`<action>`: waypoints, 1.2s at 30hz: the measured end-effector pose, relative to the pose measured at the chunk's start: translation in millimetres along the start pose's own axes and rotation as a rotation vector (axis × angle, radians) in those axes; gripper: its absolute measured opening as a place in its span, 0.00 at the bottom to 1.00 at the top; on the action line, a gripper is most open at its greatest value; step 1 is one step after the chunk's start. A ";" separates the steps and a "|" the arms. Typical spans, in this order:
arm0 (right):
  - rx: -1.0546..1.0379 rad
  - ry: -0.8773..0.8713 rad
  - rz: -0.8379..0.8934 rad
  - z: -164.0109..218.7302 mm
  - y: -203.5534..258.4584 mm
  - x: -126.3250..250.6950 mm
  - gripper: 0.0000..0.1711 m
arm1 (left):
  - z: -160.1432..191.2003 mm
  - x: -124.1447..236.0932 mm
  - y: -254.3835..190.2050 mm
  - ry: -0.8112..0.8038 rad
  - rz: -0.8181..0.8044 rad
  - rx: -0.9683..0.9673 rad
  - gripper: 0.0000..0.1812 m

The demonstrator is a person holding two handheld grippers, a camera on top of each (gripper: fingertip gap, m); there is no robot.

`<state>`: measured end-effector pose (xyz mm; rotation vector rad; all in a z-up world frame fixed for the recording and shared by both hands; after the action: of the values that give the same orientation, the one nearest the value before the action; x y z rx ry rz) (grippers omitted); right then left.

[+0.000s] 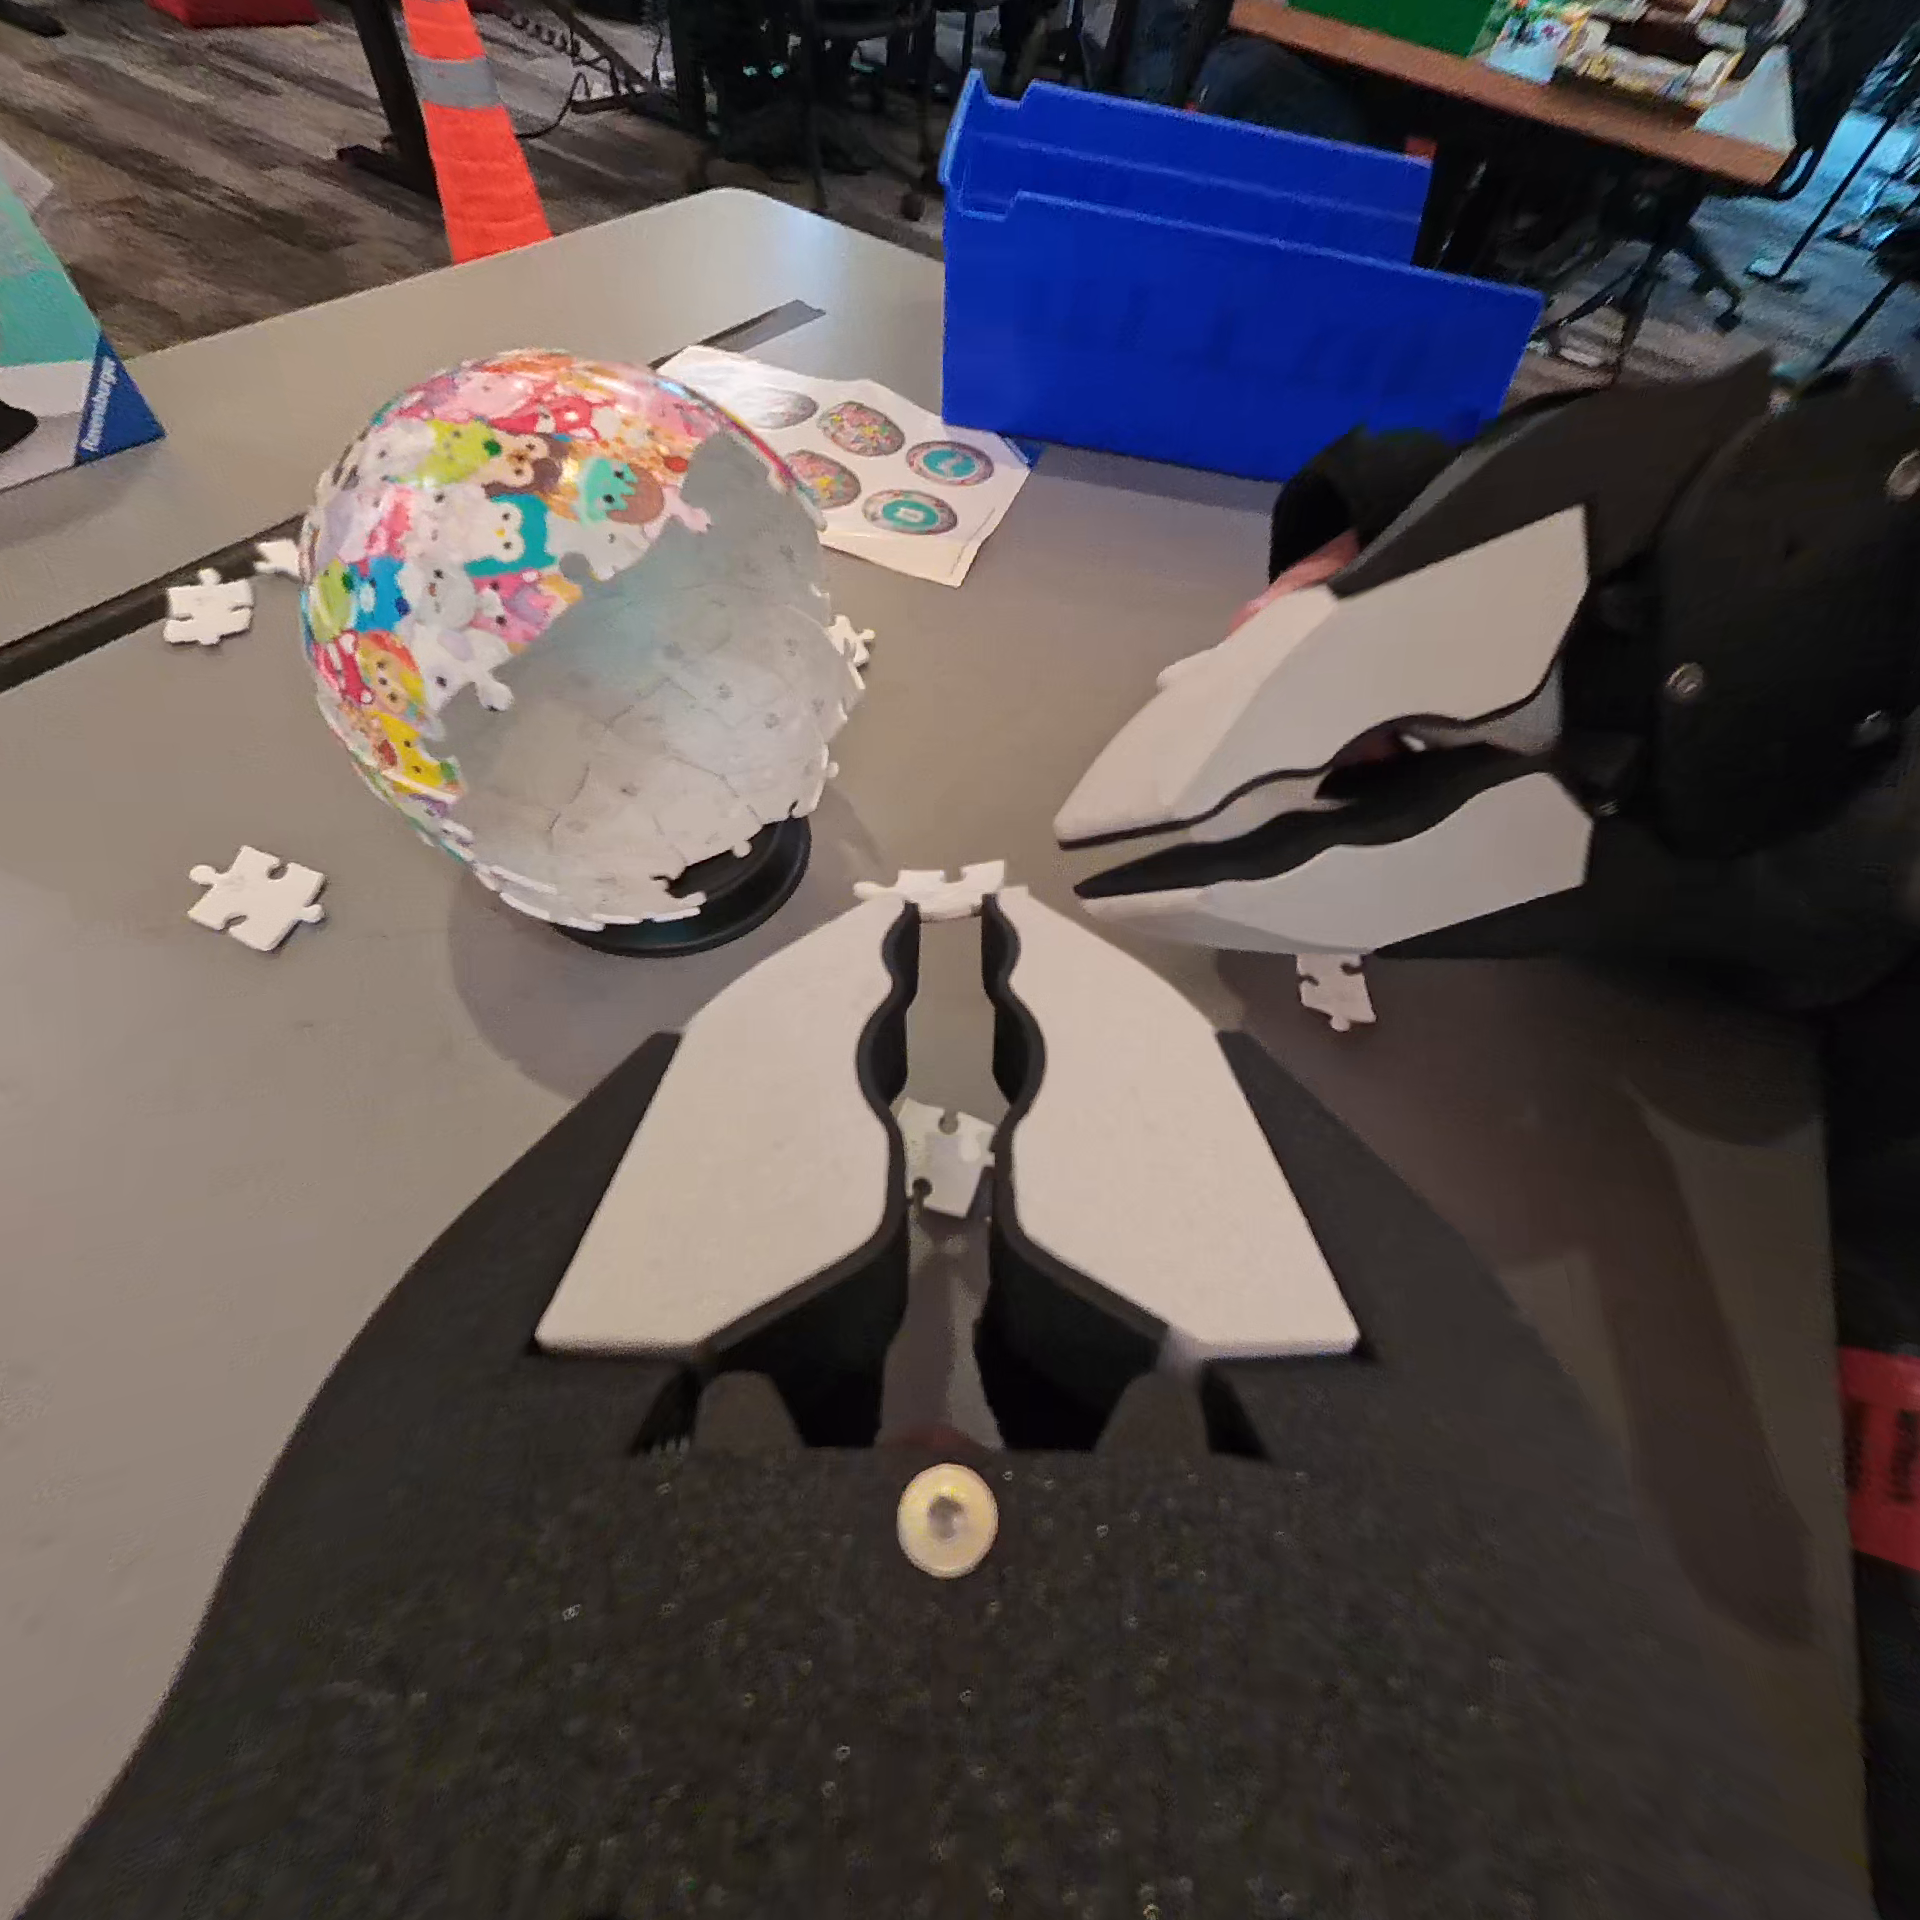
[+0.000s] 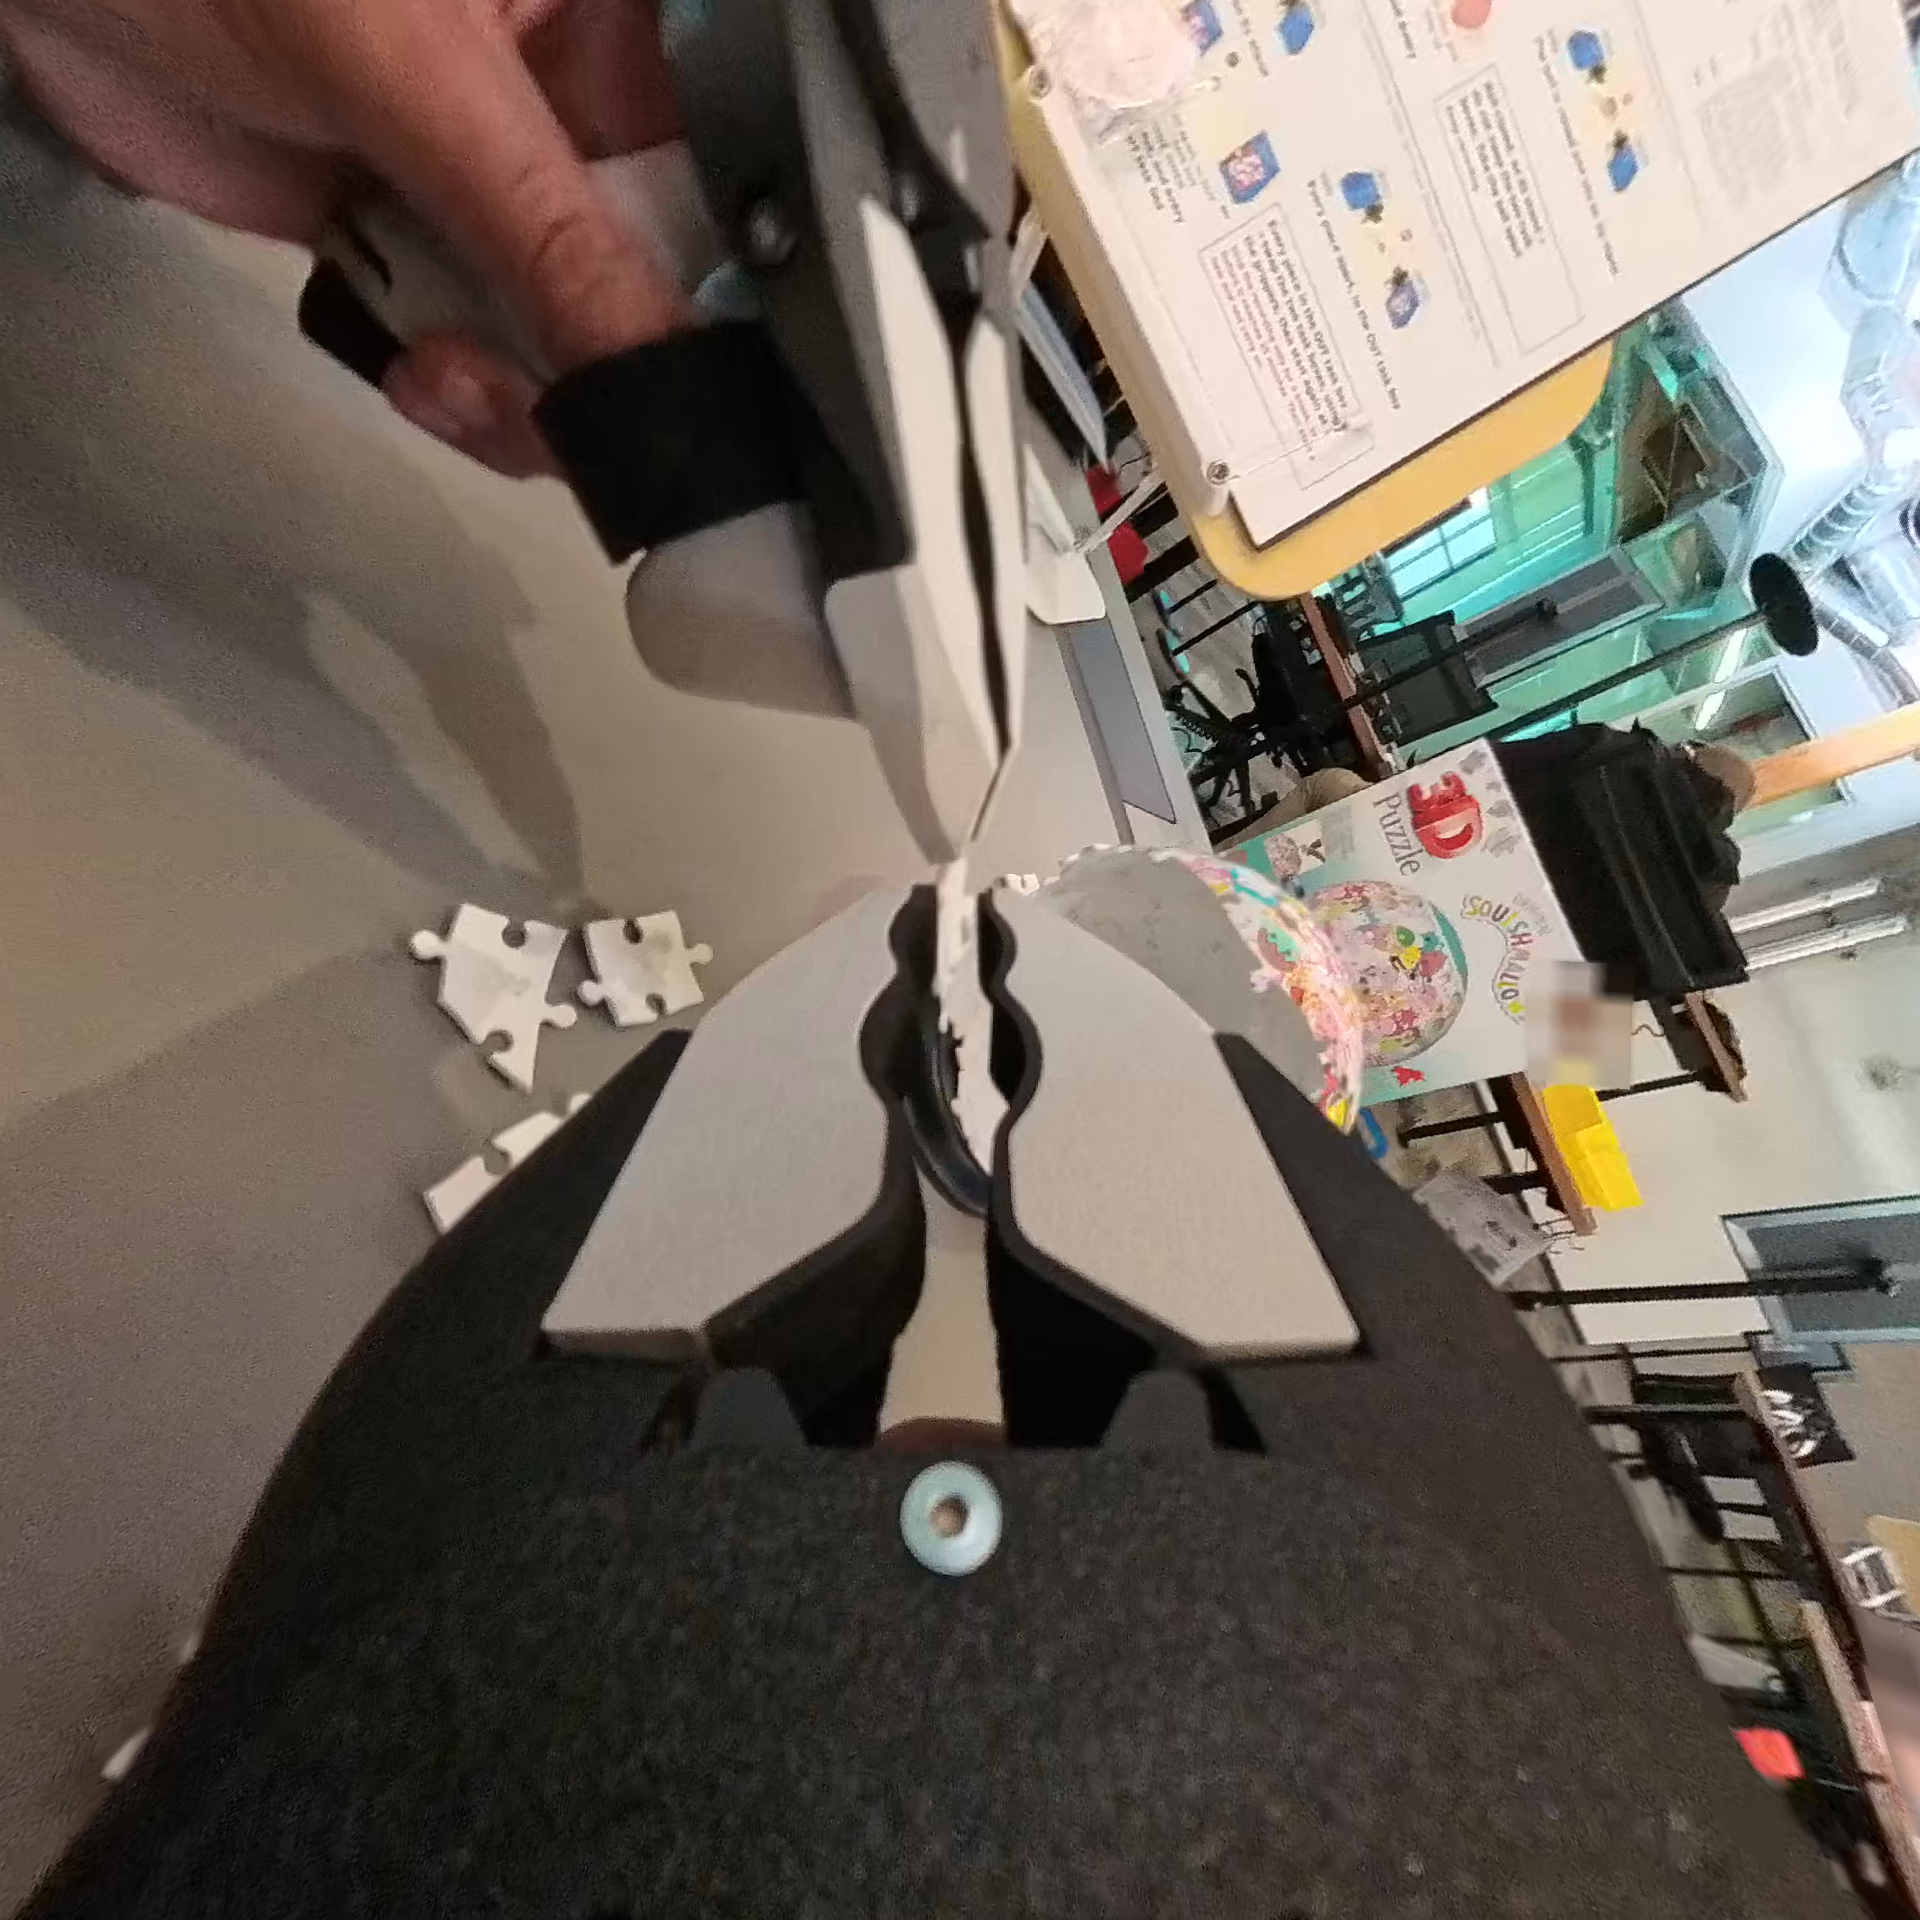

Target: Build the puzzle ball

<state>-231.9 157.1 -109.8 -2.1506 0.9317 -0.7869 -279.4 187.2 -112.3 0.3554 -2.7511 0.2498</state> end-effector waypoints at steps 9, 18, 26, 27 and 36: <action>-0.044 0.059 -0.041 8.9 6.9 -9.1 0.01 | 4.4 -7.0 -2.8 0.037 -0.023 -0.005 0.06; -0.032 0.096 -0.048 14.8 8.7 -12.2 0.00 | 8.0 -9.3 -2.5 0.065 -0.059 -0.037 0.06; 0.025 0.113 -0.061 20.4 9.2 -12.0 0.00 | 15.7 -14.5 -2.3 0.085 -0.027 -0.006 0.06; 0.030 0.109 -0.066 20.7 9.4 -12.1 0.00 | 16.9 -14.9 -1.5 0.087 -0.023 0.002 0.06; -0.128 0.204 -0.231 35.7 26.1 -11.4 0.00 | 21.9 -13.4 6.4 0.090 -0.017 0.033 0.00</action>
<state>-222.5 163.8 -153.9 -2.3513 0.8633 -1.1031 -276.1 191.4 -138.3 0.3664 -2.6572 0.2991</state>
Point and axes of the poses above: each gripper's, where its closed fingertips meet, x back along the fingers, z out of its underside, y = z × x across the jaws, the point moved 3 cm from there along x, back along the fingers, and after that the axes turned 2 degrees about -y, right-handed, at the moved point
